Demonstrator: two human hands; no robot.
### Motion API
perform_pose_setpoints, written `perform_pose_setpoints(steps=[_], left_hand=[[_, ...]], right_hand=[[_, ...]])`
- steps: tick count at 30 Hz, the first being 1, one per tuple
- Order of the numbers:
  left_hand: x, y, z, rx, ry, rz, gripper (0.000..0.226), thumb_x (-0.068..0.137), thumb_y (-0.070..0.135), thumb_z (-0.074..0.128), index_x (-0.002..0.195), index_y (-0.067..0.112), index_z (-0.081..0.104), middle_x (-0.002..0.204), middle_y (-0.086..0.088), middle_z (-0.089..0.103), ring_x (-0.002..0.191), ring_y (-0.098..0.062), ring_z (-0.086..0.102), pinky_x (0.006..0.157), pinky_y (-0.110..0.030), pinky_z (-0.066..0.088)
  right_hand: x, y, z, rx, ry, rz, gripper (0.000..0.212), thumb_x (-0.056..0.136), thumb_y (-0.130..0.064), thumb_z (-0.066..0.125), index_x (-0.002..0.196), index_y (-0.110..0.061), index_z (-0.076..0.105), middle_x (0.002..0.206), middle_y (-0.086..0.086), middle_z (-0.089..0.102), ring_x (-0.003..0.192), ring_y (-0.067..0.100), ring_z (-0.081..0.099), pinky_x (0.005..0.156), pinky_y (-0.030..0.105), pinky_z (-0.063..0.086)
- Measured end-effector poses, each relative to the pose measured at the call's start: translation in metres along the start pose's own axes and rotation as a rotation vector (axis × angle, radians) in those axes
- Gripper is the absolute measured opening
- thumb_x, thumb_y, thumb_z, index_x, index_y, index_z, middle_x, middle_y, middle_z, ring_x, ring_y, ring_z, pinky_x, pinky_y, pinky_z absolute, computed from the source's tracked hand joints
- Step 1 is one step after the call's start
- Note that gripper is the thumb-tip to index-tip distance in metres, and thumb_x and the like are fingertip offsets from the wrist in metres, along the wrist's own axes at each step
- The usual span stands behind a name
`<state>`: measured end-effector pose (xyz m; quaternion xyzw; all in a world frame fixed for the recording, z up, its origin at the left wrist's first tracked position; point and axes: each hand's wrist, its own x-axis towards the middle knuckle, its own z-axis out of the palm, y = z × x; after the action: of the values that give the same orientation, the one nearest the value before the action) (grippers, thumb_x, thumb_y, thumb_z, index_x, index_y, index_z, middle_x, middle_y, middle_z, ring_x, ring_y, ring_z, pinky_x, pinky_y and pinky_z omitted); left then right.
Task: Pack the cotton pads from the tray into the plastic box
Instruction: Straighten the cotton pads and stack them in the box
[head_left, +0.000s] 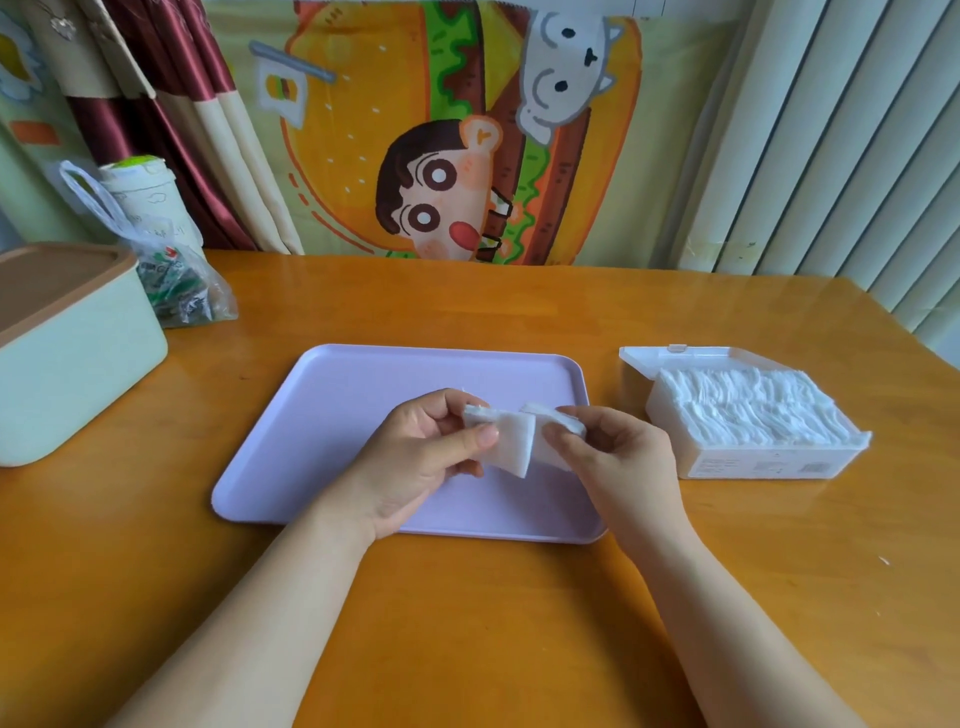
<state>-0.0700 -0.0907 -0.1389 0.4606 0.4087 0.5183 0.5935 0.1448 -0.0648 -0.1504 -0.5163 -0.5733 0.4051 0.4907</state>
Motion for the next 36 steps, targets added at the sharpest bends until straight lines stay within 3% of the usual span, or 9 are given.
perform_pose_setpoints(steps=[7, 11, 16, 19, 22, 25, 28, 33, 36], left_hand=[[0.006, -0.014, 0.013, 0.219, 0.085, 0.066, 0.01, 0.088, 0.002, 0.079, 0.096, 0.009, 0.077, 0.085, -0.003, 0.075, 0.077, -0.009, 0.066, 0.07, -0.02, 0.052], [0.008, -0.016, 0.01, 0.226, 0.117, 0.062, 0.013, 0.089, -0.001, 0.077, 0.101, 0.003, 0.076, 0.085, -0.001, 0.075, 0.074, -0.005, 0.066, 0.066, -0.016, 0.05], [0.01, -0.018, 0.011, 0.244, 0.159, 0.06, 0.011, 0.09, 0.0, 0.078, 0.1, 0.002, 0.075, 0.08, 0.003, 0.073, 0.072, -0.005, 0.065, 0.066, -0.016, 0.049], [0.012, -0.019, 0.014, 0.311, 0.227, 0.071, 0.013, 0.085, 0.012, 0.086, 0.094, 0.012, 0.077, 0.09, -0.007, 0.077, 0.081, -0.012, 0.067, 0.077, -0.03, 0.057], [0.015, -0.02, 0.011, 0.542, 0.309, 0.182, 0.016, 0.084, 0.016, 0.085, 0.094, 0.022, 0.074, 0.095, 0.009, 0.075, 0.087, -0.004, 0.067, 0.079, -0.022, 0.055], [0.021, -0.021, -0.008, 0.858, 0.355, 0.254, 0.034, 0.091, 0.02, 0.074, 0.122, 0.031, 0.067, 0.127, 0.026, 0.063, 0.124, 0.0, 0.054, 0.1, -0.019, 0.044], [0.026, -0.027, -0.022, 1.026, 0.29, 0.196, 0.049, 0.099, 0.015, 0.065, 0.146, 0.025, 0.056, 0.147, 0.011, 0.054, 0.145, -0.015, 0.038, 0.121, -0.033, 0.032], [0.024, -0.03, -0.017, 1.13, 0.212, 0.22, 0.031, 0.096, 0.021, 0.068, 0.126, 0.028, 0.071, 0.12, 0.015, 0.067, 0.119, -0.015, 0.059, 0.107, -0.043, 0.046], [0.018, -0.026, -0.016, 1.108, 0.19, 0.219, 0.04, 0.086, 0.03, 0.069, 0.125, 0.035, 0.068, 0.108, 0.018, 0.064, 0.107, -0.009, 0.059, 0.099, -0.043, 0.05]], right_hand=[[-0.004, -0.002, 0.002, 0.158, -0.265, 0.028, 0.022, 0.1, -0.006, 0.069, 0.116, -0.017, 0.082, 0.101, 0.005, 0.083, 0.09, 0.018, 0.075, 0.083, 0.034, 0.063], [-0.005, 0.001, 0.003, 0.126, -0.296, 0.006, 0.026, 0.105, -0.004, 0.061, 0.121, -0.015, 0.079, 0.102, 0.005, 0.083, 0.09, 0.016, 0.075, 0.086, 0.038, 0.061], [-0.004, 0.004, 0.003, 0.105, -0.323, -0.026, 0.026, 0.108, -0.011, 0.058, 0.121, -0.02, 0.079, 0.102, 0.024, 0.077, 0.088, 0.029, 0.068, 0.094, 0.059, 0.056], [-0.007, -0.002, 0.003, 0.169, -0.397, -0.003, 0.023, 0.104, -0.029, 0.066, 0.118, -0.017, 0.079, 0.093, 0.01, 0.076, 0.085, 0.023, 0.067, 0.086, 0.041, 0.057], [-0.006, 0.001, 0.006, 0.096, -0.293, -0.009, 0.019, 0.094, -0.023, 0.08, 0.113, -0.02, 0.08, 0.092, -0.011, 0.08, 0.087, 0.006, 0.073, 0.08, 0.028, 0.055], [-0.004, 0.008, 0.01, -0.074, -0.024, -0.054, 0.013, 0.095, -0.017, 0.074, 0.104, -0.025, 0.079, 0.076, -0.016, 0.075, 0.068, -0.002, 0.066, 0.066, 0.015, 0.046], [-0.003, 0.012, 0.01, -0.129, 0.077, -0.082, 0.015, 0.095, -0.02, 0.072, 0.106, -0.028, 0.077, 0.084, -0.016, 0.077, 0.08, -0.003, 0.07, 0.069, 0.008, 0.048], [0.001, 0.017, 0.009, -0.141, 0.084, -0.066, 0.015, 0.095, -0.017, 0.071, 0.101, -0.03, 0.076, 0.085, -0.026, 0.075, 0.081, -0.005, 0.07, 0.067, 0.007, 0.048], [0.002, 0.019, 0.008, -0.132, 0.076, -0.054, 0.017, 0.094, -0.016, 0.072, 0.098, -0.032, 0.075, 0.086, -0.028, 0.075, 0.081, -0.006, 0.07, 0.068, 0.007, 0.049]])
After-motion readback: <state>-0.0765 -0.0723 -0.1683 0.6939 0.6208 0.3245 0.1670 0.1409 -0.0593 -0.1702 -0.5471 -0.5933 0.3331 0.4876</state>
